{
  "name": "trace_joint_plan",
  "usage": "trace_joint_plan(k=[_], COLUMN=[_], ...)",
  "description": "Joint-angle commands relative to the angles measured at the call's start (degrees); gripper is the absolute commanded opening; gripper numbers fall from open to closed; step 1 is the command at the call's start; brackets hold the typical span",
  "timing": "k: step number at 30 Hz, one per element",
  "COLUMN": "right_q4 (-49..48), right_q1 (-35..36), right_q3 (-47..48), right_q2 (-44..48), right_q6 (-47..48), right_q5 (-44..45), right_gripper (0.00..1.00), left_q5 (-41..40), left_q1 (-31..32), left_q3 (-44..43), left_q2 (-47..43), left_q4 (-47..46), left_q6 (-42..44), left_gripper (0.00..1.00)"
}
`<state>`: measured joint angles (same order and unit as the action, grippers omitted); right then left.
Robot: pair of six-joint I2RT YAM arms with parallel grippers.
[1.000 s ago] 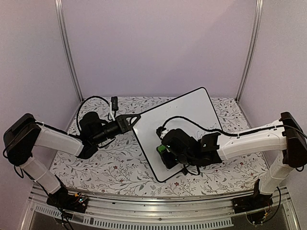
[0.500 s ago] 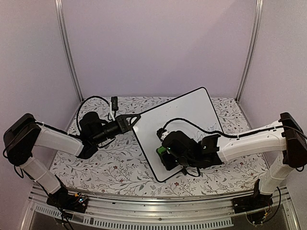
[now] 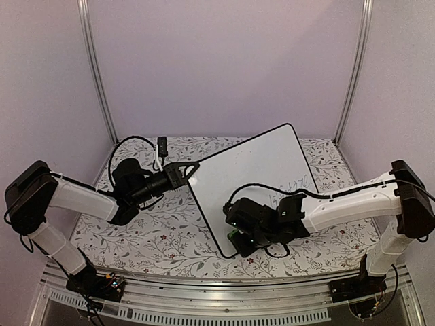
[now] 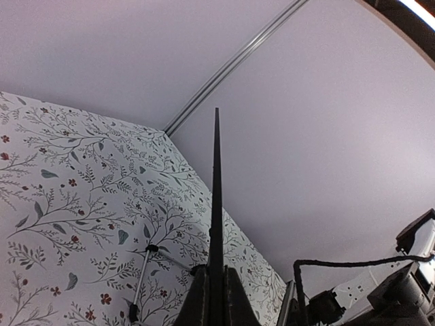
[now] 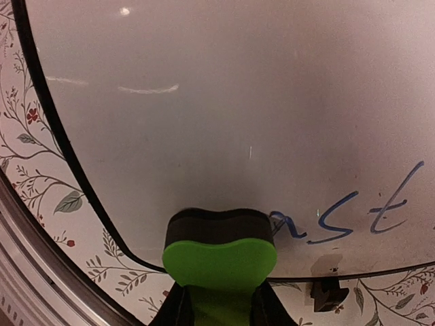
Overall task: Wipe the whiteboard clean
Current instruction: Erase the whiteboard at the center of the board.
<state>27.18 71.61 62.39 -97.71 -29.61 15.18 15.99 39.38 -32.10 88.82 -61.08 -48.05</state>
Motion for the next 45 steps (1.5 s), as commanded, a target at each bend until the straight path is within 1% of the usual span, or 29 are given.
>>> trace_joint_plan(k=[1, 16, 20, 25, 30, 33, 40, 43, 45], right_q4=[4.4, 7.1, 6.6, 7.1, 12.2, 14.0, 15.7, 15.6, 14.8], right_q1=[-0.3, -0.1, -0.1, -0.1, -0.1, -0.1, -0.1, -0.1, -0.1], right_q3=[-1.5, -3.9, -1.1, 5.3, 13.2, 16.1, 17.7, 17.0, 16.0], right_q2=[-2.0, -1.5, -2.6, -5.6, -9.6, -11.3, -11.5, -10.7, -10.3], right_q6=[-2.0, -4.7, -4.1, -0.9, 0.9, 1.5, 0.7, 0.3, 0.7], right_q5=[-1.3, -1.5, 0.0, 2.7, 8.0, 10.6, 15.1, 15.2, 13.8], right_gripper=[0.00, 0.00, 0.00, 0.00, 0.00, 0.00, 0.00, 0.00, 0.00], left_q5=[3.4, 3.4, 3.7, 3.8, 3.8, 4.0, 4.2, 4.3, 4.2], left_q1=[2.0, 1.9, 1.9, 1.9, 1.9, 2.0, 2.1, 2.0, 2.0], left_q3=[0.1, 0.2, 0.0, 0.1, 0.1, 0.1, 0.1, 0.1, 0.1], left_q2=[0.0, 0.2, 0.6, 0.6, 0.3, 0.5, 0.5, 0.6, 0.6], left_q4=[2.3, 2.1, 1.9, 1.9, 1.9, 1.8, 1.5, 1.5, 1.4], left_q6=[0.6, 0.6, 0.5, 0.4, 0.4, 0.3, 0.1, 0.1, 0.0], left_gripper=[0.00, 0.00, 0.00, 0.00, 0.00, 0.00, 0.00, 0.00, 0.00])
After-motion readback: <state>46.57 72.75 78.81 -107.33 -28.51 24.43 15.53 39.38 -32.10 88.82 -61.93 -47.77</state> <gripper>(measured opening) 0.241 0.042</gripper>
